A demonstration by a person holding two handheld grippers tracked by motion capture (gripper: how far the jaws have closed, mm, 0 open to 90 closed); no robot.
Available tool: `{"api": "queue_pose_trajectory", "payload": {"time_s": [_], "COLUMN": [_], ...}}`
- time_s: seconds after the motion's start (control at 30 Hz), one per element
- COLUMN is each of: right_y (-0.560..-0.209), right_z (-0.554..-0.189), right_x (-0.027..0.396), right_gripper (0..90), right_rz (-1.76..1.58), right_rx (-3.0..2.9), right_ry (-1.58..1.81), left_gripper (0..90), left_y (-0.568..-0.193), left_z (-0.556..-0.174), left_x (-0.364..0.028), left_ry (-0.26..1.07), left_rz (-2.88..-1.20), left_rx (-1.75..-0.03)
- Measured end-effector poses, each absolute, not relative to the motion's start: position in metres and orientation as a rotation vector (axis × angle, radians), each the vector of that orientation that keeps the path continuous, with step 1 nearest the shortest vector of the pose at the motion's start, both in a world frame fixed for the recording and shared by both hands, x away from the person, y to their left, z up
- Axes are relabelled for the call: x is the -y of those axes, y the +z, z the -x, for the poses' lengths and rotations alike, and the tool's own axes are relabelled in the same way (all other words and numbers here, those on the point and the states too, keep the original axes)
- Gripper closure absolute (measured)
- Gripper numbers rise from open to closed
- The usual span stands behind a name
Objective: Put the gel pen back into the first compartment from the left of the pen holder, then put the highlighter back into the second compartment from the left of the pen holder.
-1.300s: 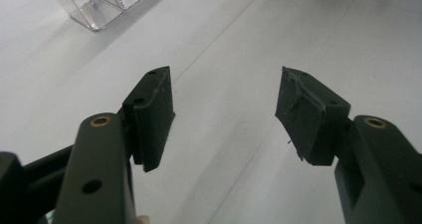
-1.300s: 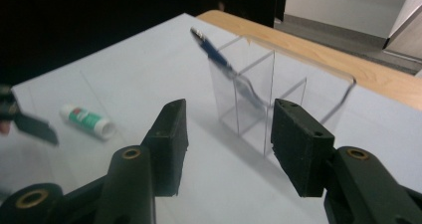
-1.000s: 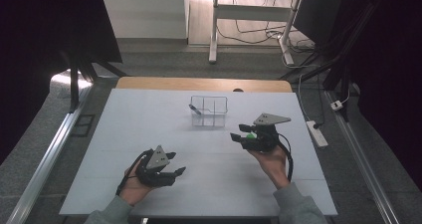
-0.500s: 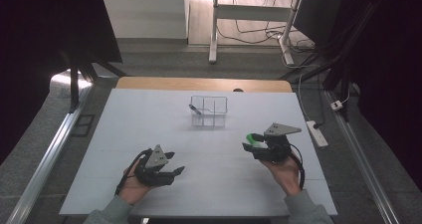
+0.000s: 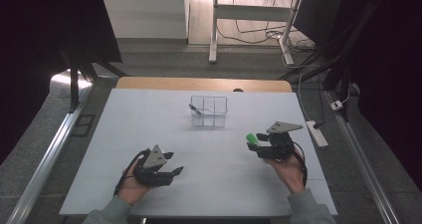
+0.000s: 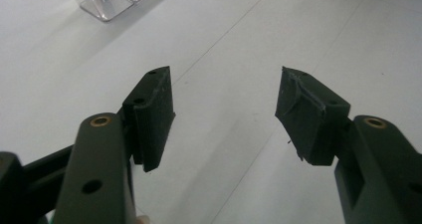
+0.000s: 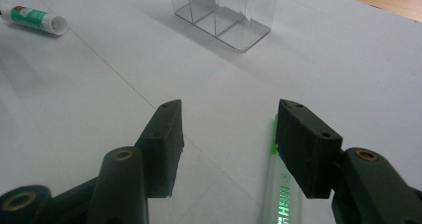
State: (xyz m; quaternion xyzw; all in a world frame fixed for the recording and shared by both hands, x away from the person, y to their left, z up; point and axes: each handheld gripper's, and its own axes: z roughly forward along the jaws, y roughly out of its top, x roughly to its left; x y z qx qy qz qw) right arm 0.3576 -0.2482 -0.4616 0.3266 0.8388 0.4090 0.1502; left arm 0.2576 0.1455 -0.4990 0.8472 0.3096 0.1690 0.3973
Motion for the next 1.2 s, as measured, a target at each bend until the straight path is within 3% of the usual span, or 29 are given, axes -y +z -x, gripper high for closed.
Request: {"api": "queue_pose_trajectory", "payload": {"time_s": [1.2], "right_y": [-0.448], "right_z": [-0.402], "right_x": [0.237], "right_gripper": [41.6], "right_rz": [-1.061], "right_rx": [-2.517], "right_ry": [0.92], "left_gripper": [35.9], "left_y": [-0.499], "left_z": [-0.256], "left_x": [-0.165], "left_ry": [0.437], "left_rz": [-2.1], "left_rx": [-0.869]}}
